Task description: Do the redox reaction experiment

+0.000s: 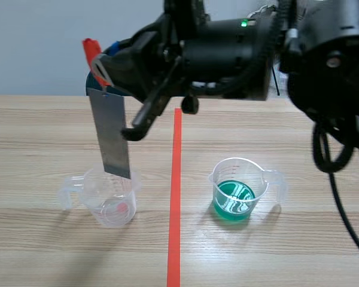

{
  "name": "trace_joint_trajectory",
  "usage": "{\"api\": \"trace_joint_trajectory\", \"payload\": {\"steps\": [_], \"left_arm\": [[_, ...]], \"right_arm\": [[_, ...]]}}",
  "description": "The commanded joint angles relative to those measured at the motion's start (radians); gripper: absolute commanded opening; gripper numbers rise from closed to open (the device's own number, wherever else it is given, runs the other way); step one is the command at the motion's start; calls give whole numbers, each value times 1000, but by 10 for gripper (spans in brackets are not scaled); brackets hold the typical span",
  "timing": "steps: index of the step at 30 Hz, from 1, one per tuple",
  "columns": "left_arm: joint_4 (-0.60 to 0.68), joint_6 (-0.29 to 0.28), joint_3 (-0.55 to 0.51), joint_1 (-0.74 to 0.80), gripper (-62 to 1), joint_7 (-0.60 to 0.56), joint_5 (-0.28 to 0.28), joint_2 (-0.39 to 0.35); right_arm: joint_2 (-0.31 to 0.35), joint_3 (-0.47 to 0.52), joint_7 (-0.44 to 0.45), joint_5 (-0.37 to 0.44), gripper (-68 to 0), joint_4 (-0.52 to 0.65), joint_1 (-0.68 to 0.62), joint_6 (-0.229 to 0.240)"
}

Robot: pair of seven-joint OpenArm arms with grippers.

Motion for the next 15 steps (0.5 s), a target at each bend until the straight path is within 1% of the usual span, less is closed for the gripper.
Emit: {"api": "trace_joint_trajectory", "payload": {"steps": [1, 5, 11, 15], "left_arm": [[15, -2, 0, 1, 6, -15, -13, 0], [15, -2, 0, 1, 6, -15, -13, 0], [15, -3, 0, 1, 6, -15, -14, 0], [15, -3, 0, 1, 6, -15, -14, 0]], "right_arm": [[47, 38, 32, 12, -669, 64, -5, -6], [146, 111, 66, 13, -669, 138, -79, -6], [305, 230, 184, 20, -669, 214, -231, -6], [382, 321, 255, 20, -669, 230, -328, -6]]}}
